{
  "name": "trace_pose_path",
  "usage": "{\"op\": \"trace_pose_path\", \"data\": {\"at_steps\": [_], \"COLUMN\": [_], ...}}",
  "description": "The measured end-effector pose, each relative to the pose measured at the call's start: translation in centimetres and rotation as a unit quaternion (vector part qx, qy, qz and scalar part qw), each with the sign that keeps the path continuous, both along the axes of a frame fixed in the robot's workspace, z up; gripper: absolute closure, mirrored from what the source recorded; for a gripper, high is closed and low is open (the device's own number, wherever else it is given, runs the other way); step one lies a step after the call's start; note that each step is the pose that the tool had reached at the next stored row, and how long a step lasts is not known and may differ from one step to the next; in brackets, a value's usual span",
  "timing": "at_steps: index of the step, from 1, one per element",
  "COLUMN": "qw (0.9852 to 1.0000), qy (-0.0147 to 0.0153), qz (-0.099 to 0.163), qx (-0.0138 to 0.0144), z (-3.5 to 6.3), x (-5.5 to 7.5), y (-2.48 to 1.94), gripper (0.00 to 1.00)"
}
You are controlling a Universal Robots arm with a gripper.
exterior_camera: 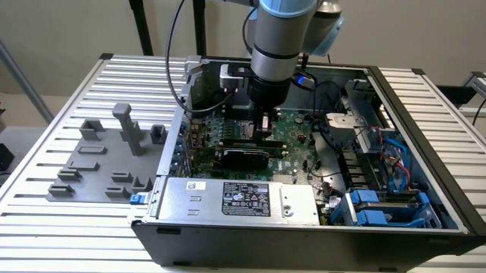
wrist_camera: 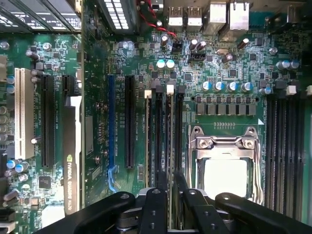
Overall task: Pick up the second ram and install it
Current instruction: 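Insert the second ram into the second slot, then press down the second ram until it locks into place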
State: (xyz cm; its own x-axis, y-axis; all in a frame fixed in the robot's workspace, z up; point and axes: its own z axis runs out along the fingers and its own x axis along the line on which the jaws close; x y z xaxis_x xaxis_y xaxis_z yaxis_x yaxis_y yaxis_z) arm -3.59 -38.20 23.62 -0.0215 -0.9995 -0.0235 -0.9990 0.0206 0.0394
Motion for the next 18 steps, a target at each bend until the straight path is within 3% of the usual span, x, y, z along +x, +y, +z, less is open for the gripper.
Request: {"op": "trace_pose_path", "data": {"at_steps": [2,4,6,18], "qw": [1.0,1.0,1.0,1.0], "qy": [0.0,0.0,0.0,0.0], "qz": [0.0,0.0,0.0,0.0], "qx": [0.0,0.0001,0.0002,0.0003], "z": [0.44,0.8,1.01,1.01], "x": [-0.02,-0.04,-0.05,-0.06], "y": [0.0,0.0,0.0,0.0], "gripper": [0.79,0.87,0.89,0.89]}}
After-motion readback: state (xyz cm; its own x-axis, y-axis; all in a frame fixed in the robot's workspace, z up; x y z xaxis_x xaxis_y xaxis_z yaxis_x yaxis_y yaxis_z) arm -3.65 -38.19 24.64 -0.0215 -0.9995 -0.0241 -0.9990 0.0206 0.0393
